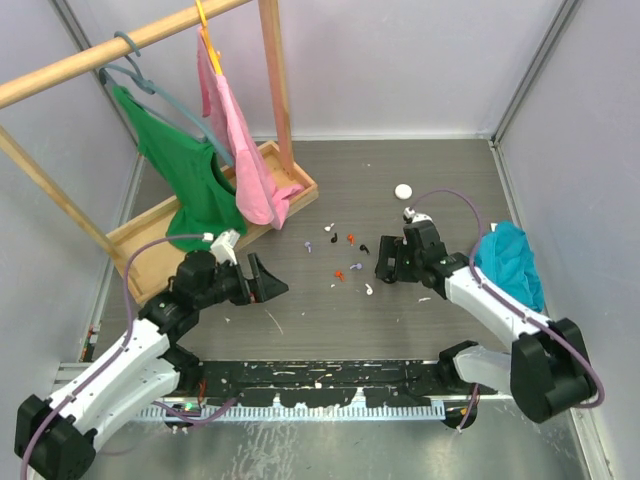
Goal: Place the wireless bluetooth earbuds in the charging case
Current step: Pick up the charging case at the center of the board.
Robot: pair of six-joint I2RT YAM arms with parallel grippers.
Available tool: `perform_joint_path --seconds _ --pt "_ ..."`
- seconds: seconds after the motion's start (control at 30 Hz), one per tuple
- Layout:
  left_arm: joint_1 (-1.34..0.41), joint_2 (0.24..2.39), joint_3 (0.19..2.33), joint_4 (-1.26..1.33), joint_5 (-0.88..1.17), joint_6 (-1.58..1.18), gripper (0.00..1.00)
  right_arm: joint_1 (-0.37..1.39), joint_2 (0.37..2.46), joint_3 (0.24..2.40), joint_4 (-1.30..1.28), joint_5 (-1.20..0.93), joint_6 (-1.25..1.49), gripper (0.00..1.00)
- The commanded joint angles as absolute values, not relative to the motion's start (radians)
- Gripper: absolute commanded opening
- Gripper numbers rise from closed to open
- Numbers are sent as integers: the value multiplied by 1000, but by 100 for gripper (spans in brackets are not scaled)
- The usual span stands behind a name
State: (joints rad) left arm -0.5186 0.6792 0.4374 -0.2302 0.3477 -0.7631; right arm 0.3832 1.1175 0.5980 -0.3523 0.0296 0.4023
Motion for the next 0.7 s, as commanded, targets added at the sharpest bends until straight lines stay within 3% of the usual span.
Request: perform_joint_path --seconds 0.0,0.33,0.67 --pt "-561 738 454 -117 295 -746 98 391 1197 696 -315 35 354 96" --pt "-646 791 484 -118 218 -701 98 391 1361 750 -290 -6 308 95" --pt "-674 824 486 -91 202 -690 97 411 1304 691 -325 -151 317 90"
